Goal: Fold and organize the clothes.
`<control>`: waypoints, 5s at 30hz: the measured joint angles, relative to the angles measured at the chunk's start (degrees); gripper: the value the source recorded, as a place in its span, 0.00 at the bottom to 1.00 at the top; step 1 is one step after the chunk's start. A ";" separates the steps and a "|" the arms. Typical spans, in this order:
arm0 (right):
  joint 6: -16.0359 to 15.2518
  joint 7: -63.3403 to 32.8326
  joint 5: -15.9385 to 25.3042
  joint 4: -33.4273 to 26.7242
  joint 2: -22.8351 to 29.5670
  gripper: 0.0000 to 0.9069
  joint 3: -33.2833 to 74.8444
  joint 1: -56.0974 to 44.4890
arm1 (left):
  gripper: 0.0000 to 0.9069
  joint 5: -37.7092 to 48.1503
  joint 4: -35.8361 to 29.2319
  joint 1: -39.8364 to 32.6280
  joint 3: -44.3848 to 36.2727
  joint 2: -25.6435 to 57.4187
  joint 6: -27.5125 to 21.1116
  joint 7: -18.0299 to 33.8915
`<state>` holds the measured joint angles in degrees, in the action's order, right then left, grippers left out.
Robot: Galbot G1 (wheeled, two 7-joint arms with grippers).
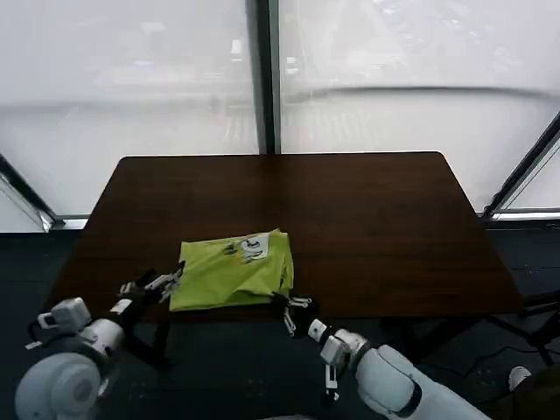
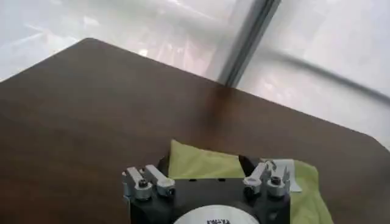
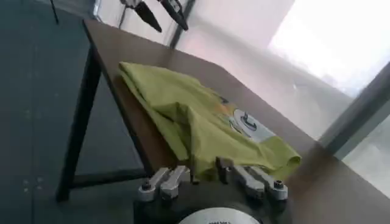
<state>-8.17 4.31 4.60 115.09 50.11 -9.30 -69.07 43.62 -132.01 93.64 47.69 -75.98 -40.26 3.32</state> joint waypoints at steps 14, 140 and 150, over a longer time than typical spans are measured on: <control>1.67 0.93 -4.34 1.62 -2.15 0.97 4.16 -2.32 | 0.97 -0.30 0.46 -0.89 -0.63 0.35 0.01 0.01; 32.23 -4.87 -20.91 7.38 24.12 0.97 44.02 -33.87 | 0.00 25.36 15.48 -26.30 -15.17 30.89 -1.93 4.79; 23.72 -6.10 -18.24 7.31 23.88 0.97 41.27 -32.13 | 0.97 19.44 21.79 -39.89 -39.02 20.44 -1.93 9.25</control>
<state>15.56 -1.79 -13.64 122.40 73.99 31.97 -101.20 63.07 -110.22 53.75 8.67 -55.54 -42.18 12.57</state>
